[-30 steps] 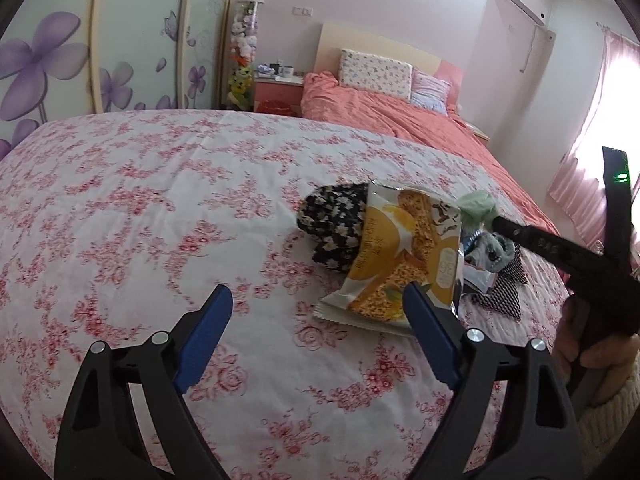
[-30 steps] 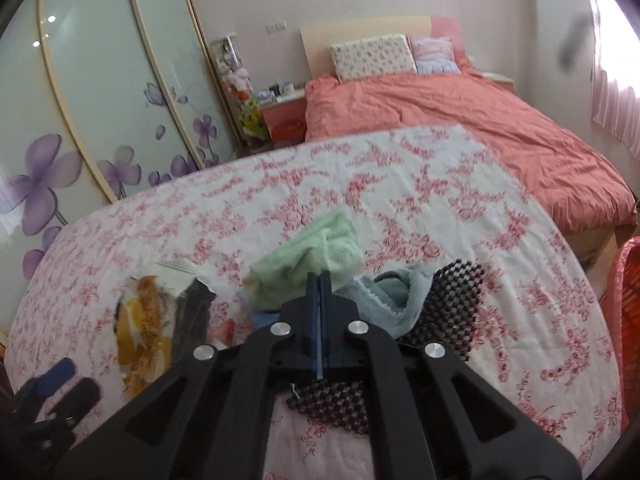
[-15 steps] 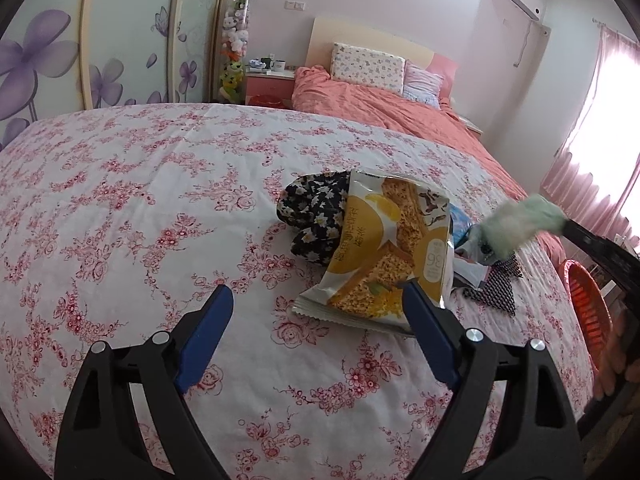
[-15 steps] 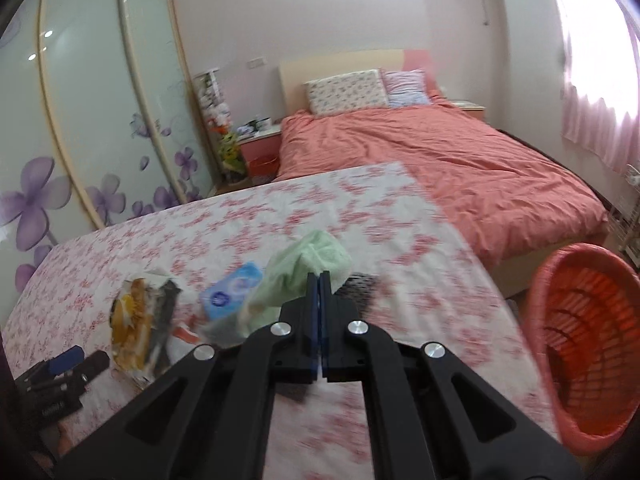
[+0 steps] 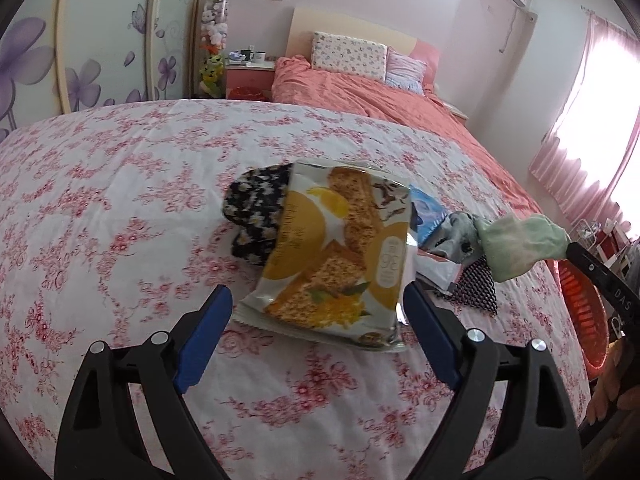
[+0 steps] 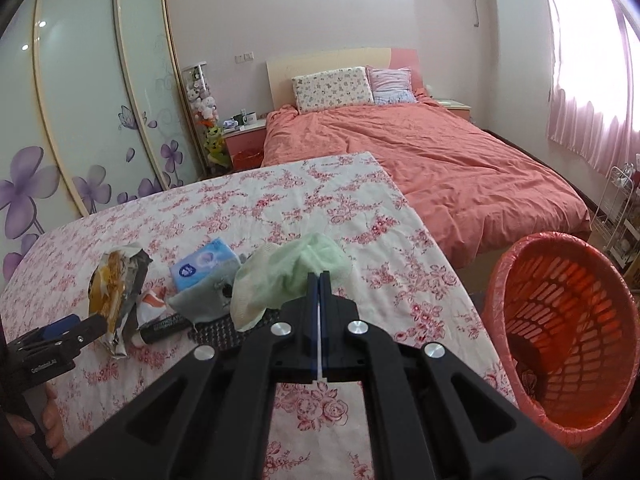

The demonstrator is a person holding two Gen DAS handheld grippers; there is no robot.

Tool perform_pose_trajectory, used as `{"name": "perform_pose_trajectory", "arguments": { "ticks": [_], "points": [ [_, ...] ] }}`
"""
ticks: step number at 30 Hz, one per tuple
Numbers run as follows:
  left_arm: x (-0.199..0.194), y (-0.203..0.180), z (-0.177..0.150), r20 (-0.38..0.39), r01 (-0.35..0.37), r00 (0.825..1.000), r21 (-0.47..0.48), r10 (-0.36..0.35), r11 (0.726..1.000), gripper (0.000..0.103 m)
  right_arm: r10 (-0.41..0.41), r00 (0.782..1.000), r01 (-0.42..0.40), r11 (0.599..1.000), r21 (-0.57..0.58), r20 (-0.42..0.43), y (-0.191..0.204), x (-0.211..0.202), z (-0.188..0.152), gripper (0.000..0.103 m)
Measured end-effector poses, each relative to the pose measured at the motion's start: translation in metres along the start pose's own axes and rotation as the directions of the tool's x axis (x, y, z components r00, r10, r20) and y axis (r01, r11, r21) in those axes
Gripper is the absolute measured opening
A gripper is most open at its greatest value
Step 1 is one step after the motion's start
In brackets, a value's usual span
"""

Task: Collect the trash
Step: 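Grasp the yellow snack bag with the left gripper while the right gripper grasps the green cloth, then carry the snack bag and green cloth over the orange basket and open both grippers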

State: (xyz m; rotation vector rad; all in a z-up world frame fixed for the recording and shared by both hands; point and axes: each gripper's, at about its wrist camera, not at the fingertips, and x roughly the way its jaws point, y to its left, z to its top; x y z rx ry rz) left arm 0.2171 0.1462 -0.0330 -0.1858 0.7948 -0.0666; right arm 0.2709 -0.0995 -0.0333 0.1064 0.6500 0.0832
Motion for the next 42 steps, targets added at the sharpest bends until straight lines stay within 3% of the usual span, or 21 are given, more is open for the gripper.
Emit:
{"name": "perform_pose_trajectory", "arguments": {
  "ticks": [6,13,15,23,24,36,42],
  "points": [
    [0.014,-0.007,0.001,-0.032,-0.031,0.999,0.013,0.031,0.999,0.086,0.0,1.0,-0.001,1.0,-0.006,-0.018,0.0,0.003,-0.005,0.002],
    [0.014,-0.009,-0.004,-0.016,-0.015,1.0,0.045,0.016,0.999,0.057,0.006,1.0,-0.006,1.0,0.003,-0.029,0.001,0.002,-0.009,0.002],
    [0.012,-0.011,-0.005,-0.005,-0.022,1.0,0.055,0.022,0.998,0.053,0.008,1.0,-0.008,1.0,0.004,-0.028,0.001,0.0,-0.01,0.002],
    [-0.002,-0.016,-0.003,0.036,-0.025,0.999,0.065,0.023,0.998,0.017,0.013,1.0,-0.013,1.0,0.005,-0.006,0.0,-0.014,-0.008,0.002],
    [-0.004,-0.017,-0.003,0.042,-0.026,0.999,0.067,0.023,0.997,0.0,0.013,1.0,-0.013,1.0,0.006,-0.002,0.0,-0.016,-0.008,0.002],
    [-0.031,-0.034,0.003,0.092,0.026,0.995,0.079,-0.033,0.997,0.0,0.006,0.999,-0.007,1.0,0.03,0.045,-0.018,-0.047,-0.003,0.002],
    [-0.041,-0.064,0.007,0.107,0.067,0.991,0.117,-0.079,0.991,0.0,-0.006,0.997,0.002,0.999,0.05,0.073,-0.033,-0.062,-0.001,0.002]
  ]
}}
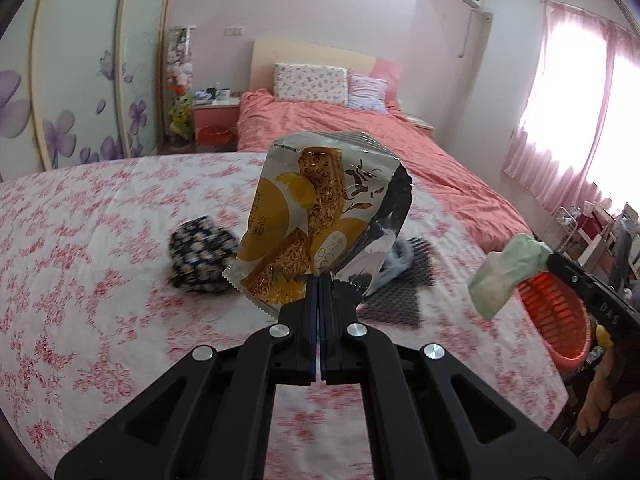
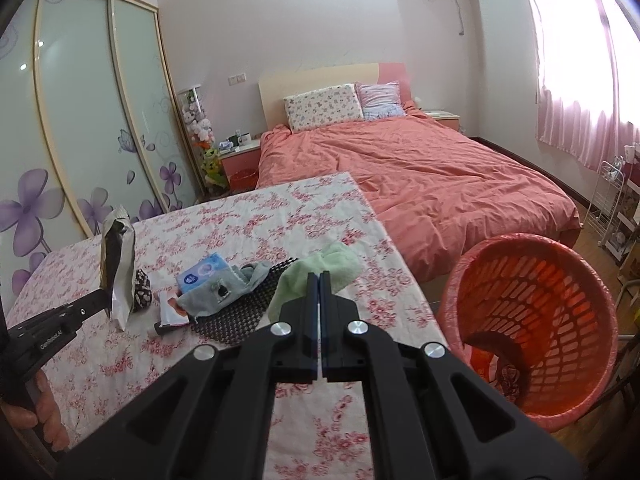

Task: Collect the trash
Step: 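Carry the snack bag and green cloth over the orange basket and open both grippers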

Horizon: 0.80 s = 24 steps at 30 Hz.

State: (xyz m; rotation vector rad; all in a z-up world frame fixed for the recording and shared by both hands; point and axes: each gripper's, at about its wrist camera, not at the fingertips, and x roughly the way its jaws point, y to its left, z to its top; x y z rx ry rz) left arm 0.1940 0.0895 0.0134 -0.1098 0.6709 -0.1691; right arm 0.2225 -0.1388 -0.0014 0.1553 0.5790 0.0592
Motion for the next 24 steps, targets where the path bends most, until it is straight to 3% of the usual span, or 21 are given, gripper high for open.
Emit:
{"name": "perform_pose_trajectory", "arguments": {
  "ticks": [14,24],
  "points": [
    [0.014,-0.097,0.007,-0.023,0.174,0.985,0.081,-0.172,0.981,0.0,-0.1,0.993,0.094,0.992,0.085,0.064,-0.069,-0.041,0.004,0.002],
    [0.042,-0.168,-0.006,-0.096,0.317,0.947,0.121,-0.307,0.94,0.0,-0.208,0.974,0.192,0.968,0.161,0.091,-0.135,-0.061,-0.001,0.002]
  ]
}}
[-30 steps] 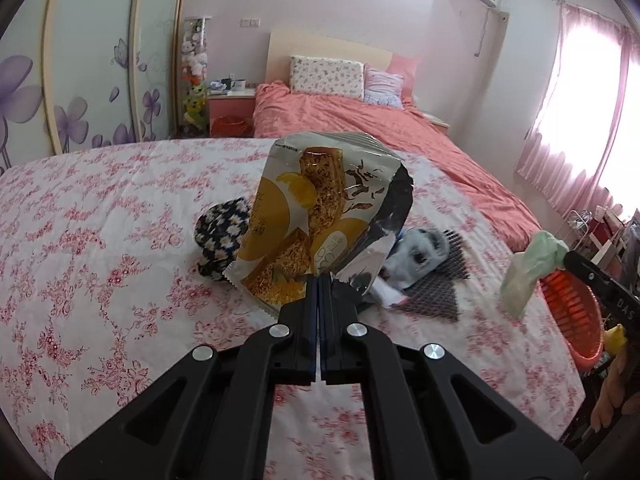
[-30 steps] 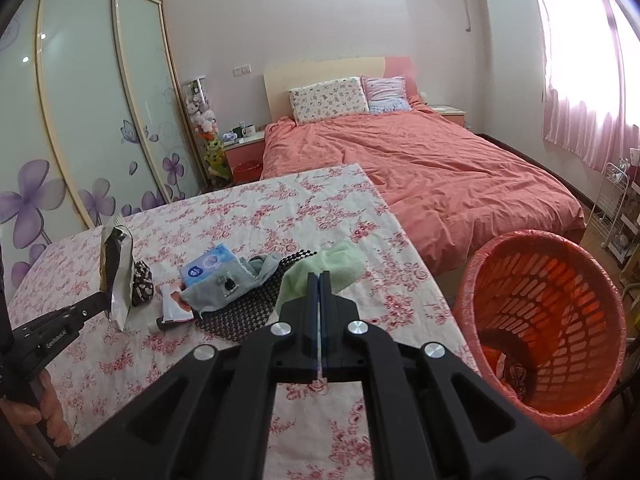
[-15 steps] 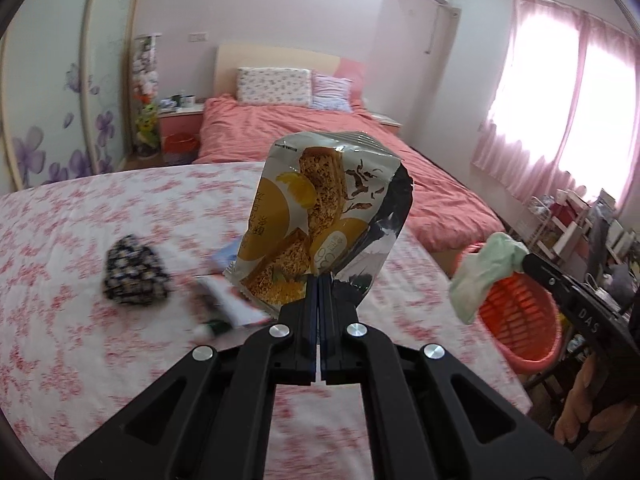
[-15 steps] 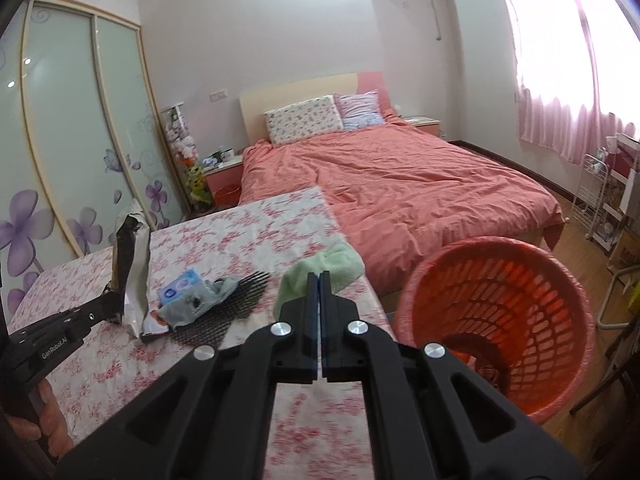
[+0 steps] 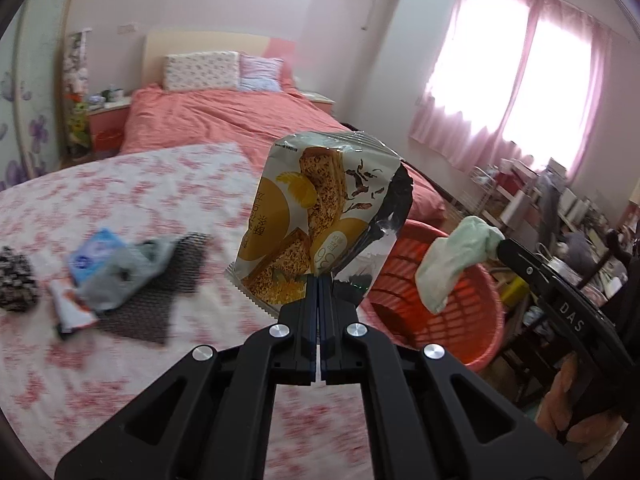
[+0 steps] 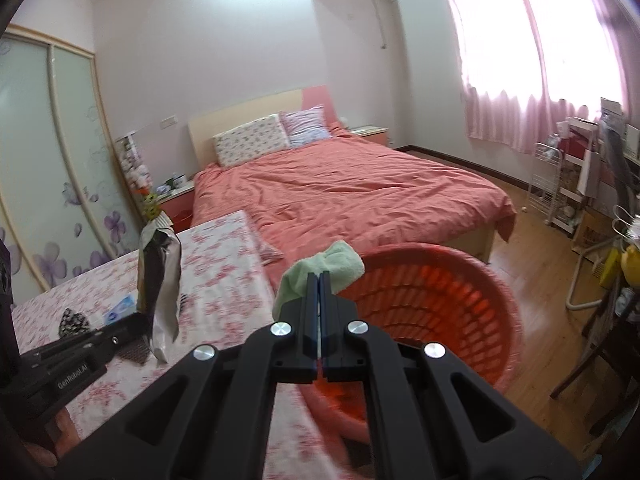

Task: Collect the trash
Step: 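Carry the snack bag and green cloth over the orange basket and open both grippers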

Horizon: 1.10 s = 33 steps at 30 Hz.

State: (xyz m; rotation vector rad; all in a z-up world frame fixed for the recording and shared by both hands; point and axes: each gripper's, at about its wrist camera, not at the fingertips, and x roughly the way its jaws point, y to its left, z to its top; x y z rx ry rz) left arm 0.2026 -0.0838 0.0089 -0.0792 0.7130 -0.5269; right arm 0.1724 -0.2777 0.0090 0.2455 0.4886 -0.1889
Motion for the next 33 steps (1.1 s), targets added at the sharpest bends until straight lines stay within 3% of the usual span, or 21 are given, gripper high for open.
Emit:
{"name": "perform_pose_trajectory", "arguments": {
  "ticks": [15,33],
  "points": [
    [0.064,-0.079,-0.005,-0.088,0.162,0.984,0.062,-0.156,0.985,0.0,-0.116,0.993,0.114,0.99,0.081,0.015,-0.082,0.012,-0.009,0.002],
    [0.096,-0.103,-0.015,-0.197,0.201,0.963,0.064,-0.185,0.978,0.002,-0.113,0.994,0.113,0.985,0.132,-0.012,-0.116,0.029,-0.02,0.002]
  ]
}}
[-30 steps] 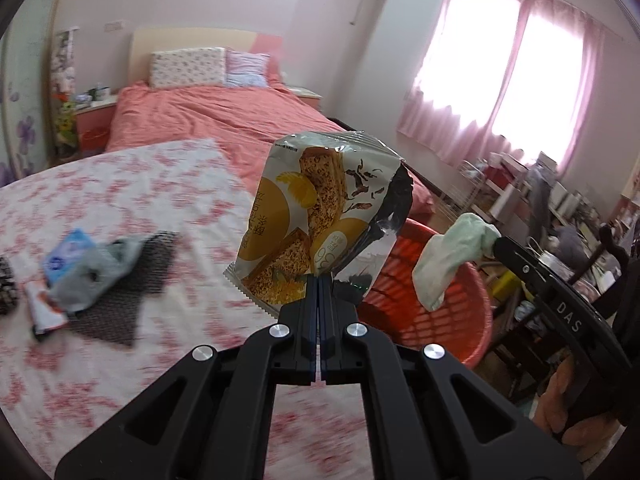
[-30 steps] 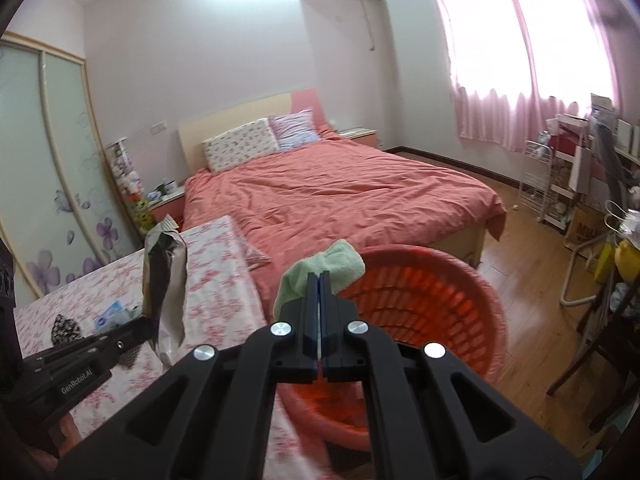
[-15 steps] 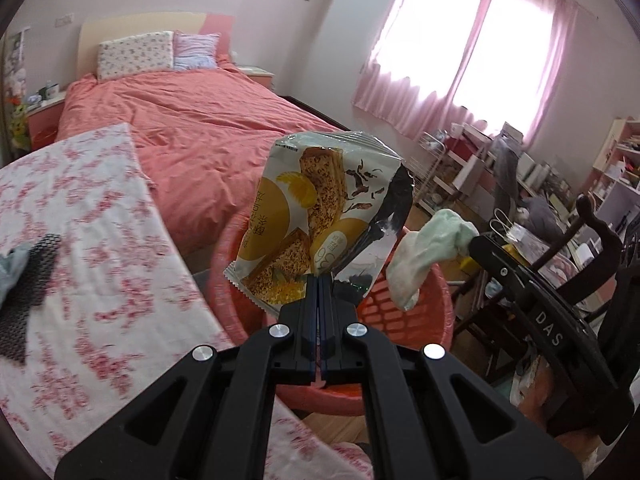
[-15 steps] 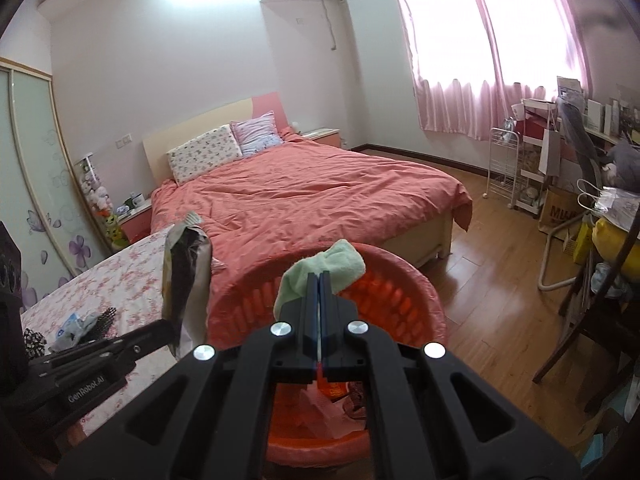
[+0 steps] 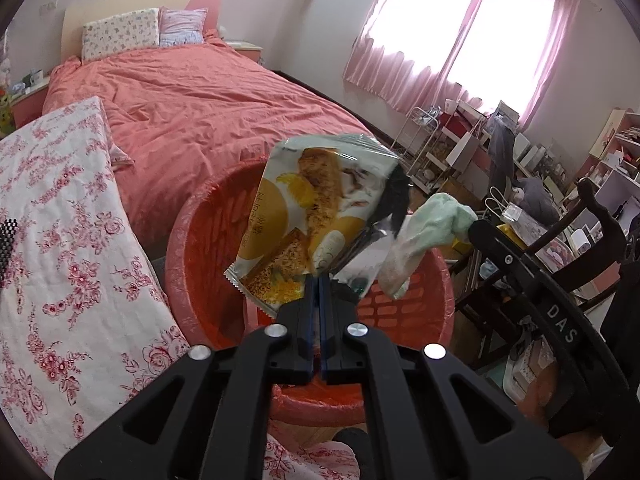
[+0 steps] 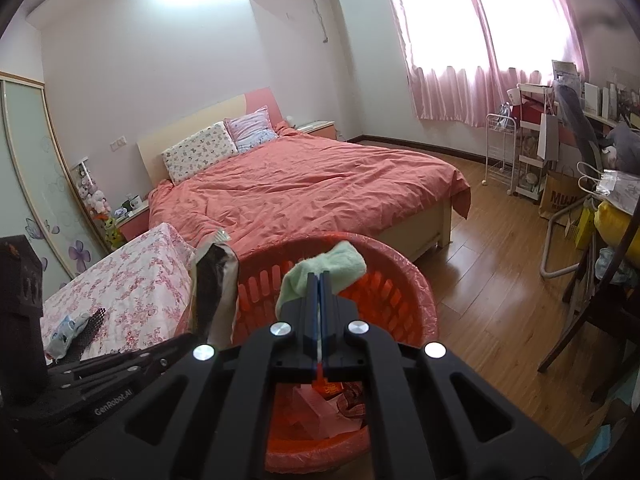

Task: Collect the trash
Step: 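Carry the snack bag and green cloth over the orange basket and open both grippers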

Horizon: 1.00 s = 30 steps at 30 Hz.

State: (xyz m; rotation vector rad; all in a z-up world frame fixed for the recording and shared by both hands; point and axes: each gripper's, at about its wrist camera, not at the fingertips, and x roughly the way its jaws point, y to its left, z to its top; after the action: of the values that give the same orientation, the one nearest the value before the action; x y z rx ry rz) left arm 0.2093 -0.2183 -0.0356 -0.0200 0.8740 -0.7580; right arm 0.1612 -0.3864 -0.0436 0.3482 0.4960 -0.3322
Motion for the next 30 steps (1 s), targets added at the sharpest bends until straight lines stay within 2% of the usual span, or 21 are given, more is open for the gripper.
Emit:
{"name": "perform_pose_trajectory", "arguments": {
  "ticks": [2,6,7,10,16,21,30],
  "points": [
    [0.002,0.001,-0.001,-0.01,-0.003,1.0,-0.003,0.003,1.0,0.007,0.005,1.0,-0.005,1.0,0.007,-0.005,-0.001,0.002,0.0,0.006],
    [0.002,0.004,-0.002,-0.017,-0.022,1.0,-0.021,0.022,1.0,0.036,0.005,1.0,-0.005,1.0,0.017,-0.013,-0.002,0.003,-0.001,0.007],
    [0.001,0.005,-0.002,-0.017,-0.025,1.0,-0.024,0.025,0.999,0.039,0.002,1.0,-0.002,1.0,0.016,-0.013,-0.002,0.003,-0.001,0.01],
    [-0.003,0.009,-0.002,-0.015,-0.039,0.999,-0.033,0.039,0.999,0.042,-0.009,1.0,0.009,1.0,0.012,-0.012,-0.002,0.001,-0.002,0.019],
    [-0.018,0.02,-0.005,0.0,-0.096,0.995,-0.036,0.096,0.995,0.047,-0.023,1.0,0.023,1.0,-0.012,-0.005,0.006,-0.005,-0.004,0.03],
    [-0.038,0.04,-0.012,0.014,-0.154,0.988,-0.044,0.155,0.987,0.05,-0.009,1.0,0.008,0.999,-0.038,-0.011,0.022,-0.01,-0.005,0.033],
    [-0.089,0.096,-0.029,0.05,-0.283,0.955,-0.132,0.291,0.95,0.052,0.055,0.998,-0.059,0.989,-0.135,-0.036,0.082,-0.018,-0.012,0.033]
  ]
}}
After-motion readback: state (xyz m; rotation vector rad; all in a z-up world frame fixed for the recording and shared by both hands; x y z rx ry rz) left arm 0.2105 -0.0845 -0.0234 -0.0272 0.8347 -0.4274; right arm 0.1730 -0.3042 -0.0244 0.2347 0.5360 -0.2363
